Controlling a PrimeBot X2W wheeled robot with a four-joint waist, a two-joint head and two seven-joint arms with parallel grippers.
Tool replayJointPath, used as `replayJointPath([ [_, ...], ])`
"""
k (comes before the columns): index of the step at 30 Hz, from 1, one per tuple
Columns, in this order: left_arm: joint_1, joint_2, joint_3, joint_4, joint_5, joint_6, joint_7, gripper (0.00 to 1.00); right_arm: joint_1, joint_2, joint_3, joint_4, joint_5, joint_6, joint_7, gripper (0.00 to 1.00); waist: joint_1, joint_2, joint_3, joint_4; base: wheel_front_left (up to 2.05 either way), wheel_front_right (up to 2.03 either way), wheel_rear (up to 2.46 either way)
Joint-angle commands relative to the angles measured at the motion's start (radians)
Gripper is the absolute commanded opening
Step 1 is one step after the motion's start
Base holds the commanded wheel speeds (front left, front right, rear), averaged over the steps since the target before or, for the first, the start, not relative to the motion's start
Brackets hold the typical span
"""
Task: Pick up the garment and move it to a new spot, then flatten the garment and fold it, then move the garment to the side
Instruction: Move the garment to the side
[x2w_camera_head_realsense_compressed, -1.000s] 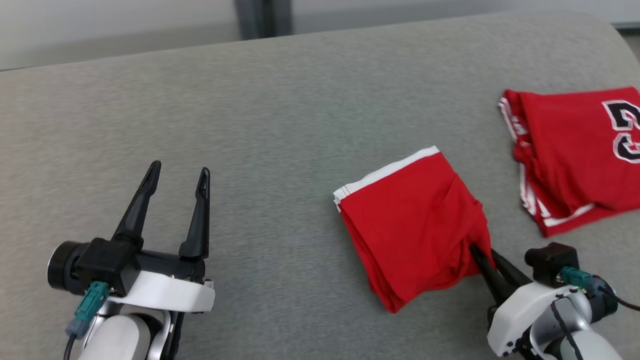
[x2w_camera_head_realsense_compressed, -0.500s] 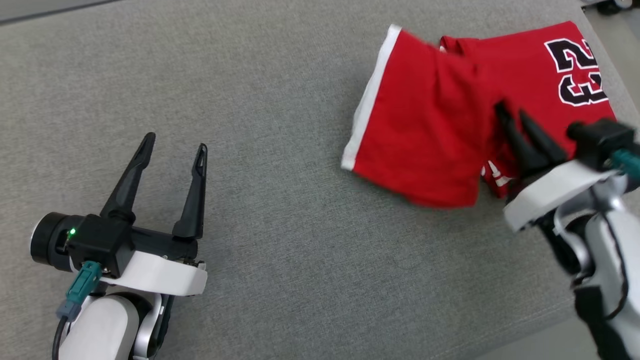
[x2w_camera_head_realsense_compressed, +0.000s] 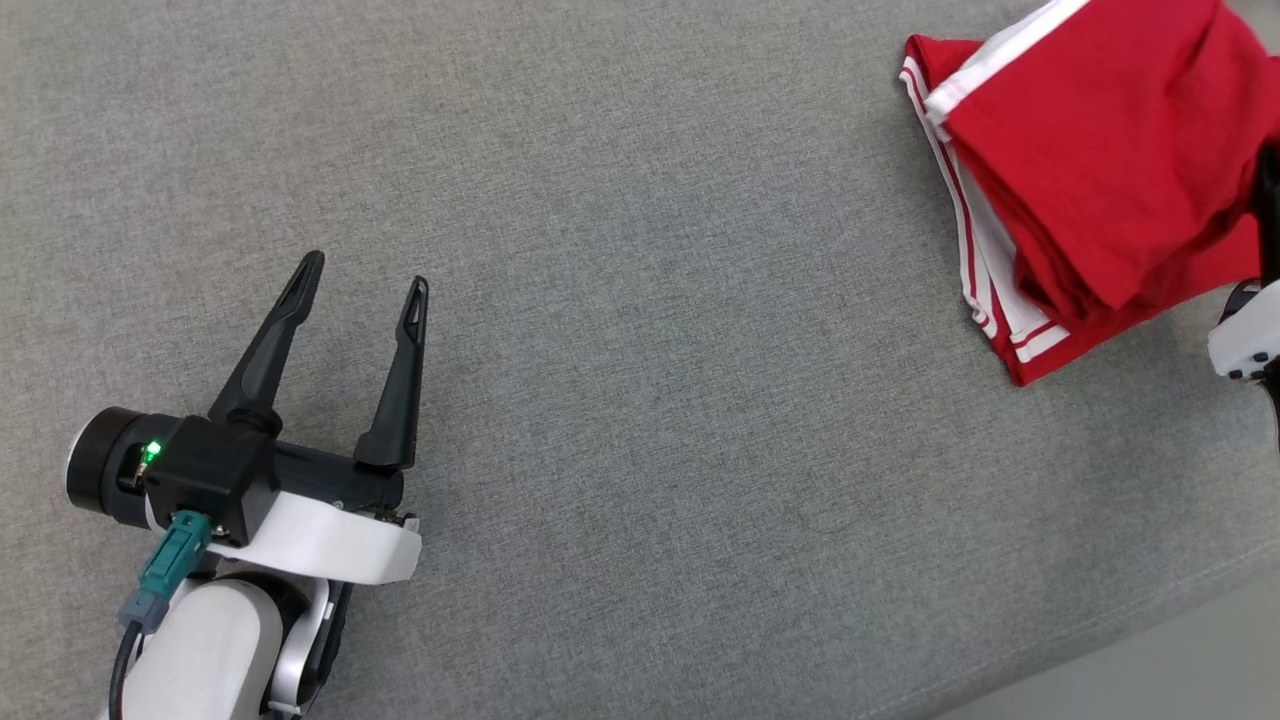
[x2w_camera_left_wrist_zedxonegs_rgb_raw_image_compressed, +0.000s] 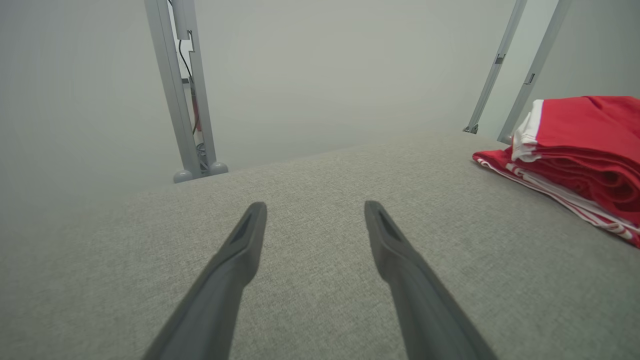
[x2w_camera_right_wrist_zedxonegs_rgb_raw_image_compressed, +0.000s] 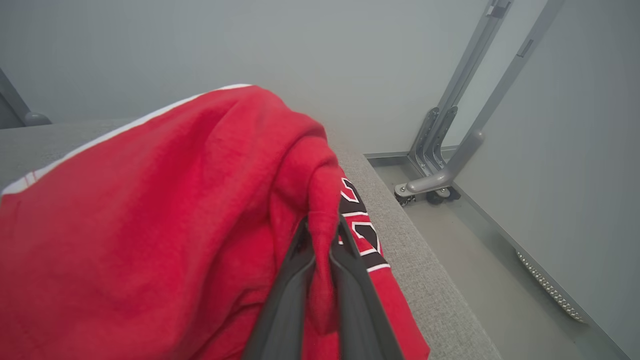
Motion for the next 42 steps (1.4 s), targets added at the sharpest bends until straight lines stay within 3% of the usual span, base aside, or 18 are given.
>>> replayJointPath([
  [1,-0.014,0.009,0.001,0.0,0.006,-0.002,-0.001,1.0,-0.024,-0.003,-0.008,0.029,0.008,0.0,-0.016,0.0,0.0,0.0,0.002,0.0,0.0,0.0,0.0],
  [3,-0.018,0.01,0.0,0.0,0.007,0.0,0.001,1.0,-0.035,-0.001,-0.018,0.085,0.007,-0.001,-0.016,1.0,0.0,0.0,0.004,0.001,0.0,0.0,0.0],
  [10,-0.018,-0.004,-0.013,0.016,-0.003,0.001,-0.009,1.0,-0.023,0.019,-0.061,0.225,0.041,0.0,-0.019,1.0,0.0,0.0,-0.019,0.014,0.0,0.0,0.0],
  [14,0.005,-0.009,-0.008,0.032,-0.016,0.009,-0.022,1.0,0.027,0.029,-0.079,0.203,0.081,0.0,-0.059,1.0,0.0,0.0,-0.055,0.017,0.0,0.0,0.0],
  [17,0.024,-0.018,0.001,0.037,-0.03,0.016,-0.041,1.0,0.08,0.027,-0.094,0.128,0.097,0.0,-0.116,1.0,0.0,0.0,-0.089,0.02,0.0,0.0,0.0],
  [22,0.04,-0.019,0.018,0.04,-0.043,0.029,-0.062,1.0,0.183,0.075,-0.121,-0.107,0.081,0.0,-0.174,1.0,0.0,0.0,-0.149,0.032,0.0,0.0,0.0],
  [31,0.065,-0.041,0.046,0.042,-0.068,0.05,-0.098,1.0,0.355,0.228,-0.085,-0.52,-0.025,0.0,-0.151,1.0,0.0,0.0,-0.241,0.111,0.0,0.0,0.0],
  [35,0.091,-0.047,0.06,0.056,-0.083,0.064,-0.104,1.0,0.419,0.259,-0.024,-0.601,-0.066,0.0,-0.135,1.0,0.0,0.0,-0.278,0.149,0.0,0.0,0.0],
  [42,0.145,-0.044,0.07,0.085,-0.095,0.066,-0.115,1.0,0.52,0.27,0.013,-0.607,-0.1,0.0,-0.123,1.0,0.0,0.0,-0.348,0.205,0.0,0.0,0.0],
])
